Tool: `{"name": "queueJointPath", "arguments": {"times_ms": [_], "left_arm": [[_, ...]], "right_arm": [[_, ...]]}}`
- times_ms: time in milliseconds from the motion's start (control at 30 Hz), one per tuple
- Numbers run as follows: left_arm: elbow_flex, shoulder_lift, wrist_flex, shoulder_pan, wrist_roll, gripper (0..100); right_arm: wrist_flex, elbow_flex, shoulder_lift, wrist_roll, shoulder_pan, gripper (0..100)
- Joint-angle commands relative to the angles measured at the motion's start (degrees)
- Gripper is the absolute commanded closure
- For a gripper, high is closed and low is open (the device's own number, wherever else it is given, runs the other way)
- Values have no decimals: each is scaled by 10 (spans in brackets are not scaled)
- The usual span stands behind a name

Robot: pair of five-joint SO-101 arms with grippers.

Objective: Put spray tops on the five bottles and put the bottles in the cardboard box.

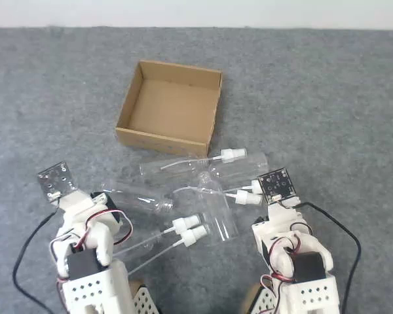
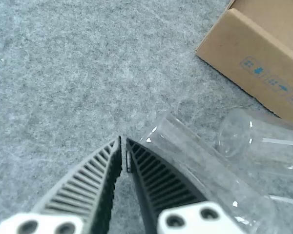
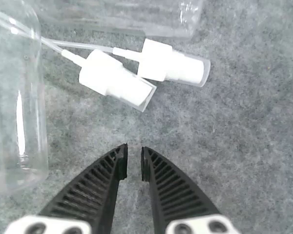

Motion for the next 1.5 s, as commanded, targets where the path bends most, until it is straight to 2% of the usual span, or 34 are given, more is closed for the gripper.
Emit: {"name": "queueJointPath", "arguments": {"times_ms": [0,733,1133,1267,1333,1467], "left_arm": [[-8,-8,3,-4,-1,985],[-8,-8,3,-4,-1,985],[-8,-8,3,-4,-1,985],[-8,-8,3,-4,-1,985],[-8,-8,3,-4,-1,985],[-8,-8,3,-4,-1,985]], "right_arm": [[2,12,-9,10,7,987],[1,8,-9,10,8,986],[0,-116,-9,10,9,986],[-32,-143,-9,11,10,986],[-53,-162,-9,42,12,986],[-76,-209,-9,157,13,989]]}}
